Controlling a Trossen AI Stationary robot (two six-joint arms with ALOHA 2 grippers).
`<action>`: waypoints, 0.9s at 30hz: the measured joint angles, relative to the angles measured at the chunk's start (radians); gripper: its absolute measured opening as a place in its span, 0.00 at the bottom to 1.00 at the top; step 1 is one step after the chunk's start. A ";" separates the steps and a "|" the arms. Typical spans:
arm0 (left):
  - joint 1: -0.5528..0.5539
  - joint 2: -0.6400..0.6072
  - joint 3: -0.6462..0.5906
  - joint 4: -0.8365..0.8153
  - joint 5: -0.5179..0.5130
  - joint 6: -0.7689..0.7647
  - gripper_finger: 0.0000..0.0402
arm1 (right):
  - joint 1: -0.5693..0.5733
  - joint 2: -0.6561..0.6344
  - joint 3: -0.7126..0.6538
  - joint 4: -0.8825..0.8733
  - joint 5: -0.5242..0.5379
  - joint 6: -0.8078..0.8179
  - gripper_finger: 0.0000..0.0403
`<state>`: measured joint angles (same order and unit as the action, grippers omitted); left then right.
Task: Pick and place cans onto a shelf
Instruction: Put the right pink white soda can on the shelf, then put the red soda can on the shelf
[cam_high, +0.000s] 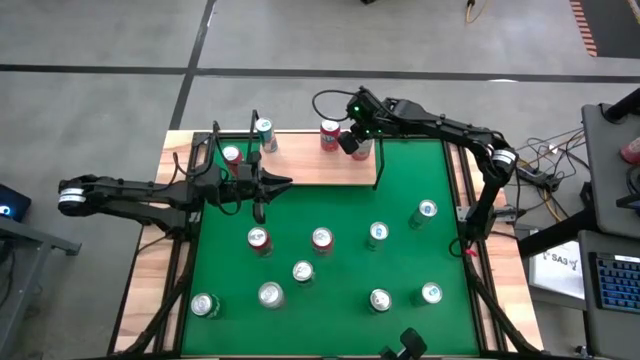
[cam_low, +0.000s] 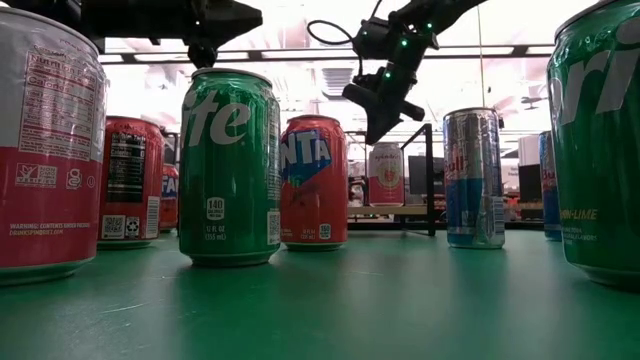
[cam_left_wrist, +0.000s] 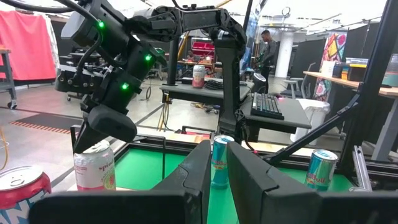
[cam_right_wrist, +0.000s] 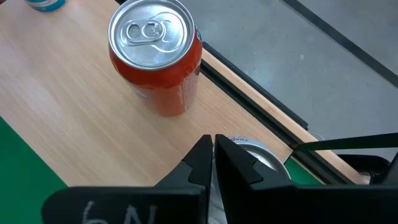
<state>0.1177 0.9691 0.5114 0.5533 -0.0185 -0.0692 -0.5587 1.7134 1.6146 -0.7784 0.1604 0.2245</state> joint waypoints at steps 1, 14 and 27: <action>0.000 0.000 0.000 0.000 0.000 0.000 0.09 | 0.000 0.000 0.000 0.000 0.000 0.002 0.03; 0.000 0.000 0.000 -0.001 0.000 0.000 0.09 | 0.000 -0.002 0.000 -0.022 0.000 0.007 0.03; 0.000 -0.019 0.032 -0.109 0.001 -0.048 0.09 | 0.044 -0.105 -0.002 0.006 -0.003 -0.005 0.03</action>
<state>0.1177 0.9503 0.5438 0.4444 -0.0179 -0.1168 -0.5149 1.6088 1.6131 -0.7723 0.1574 0.2195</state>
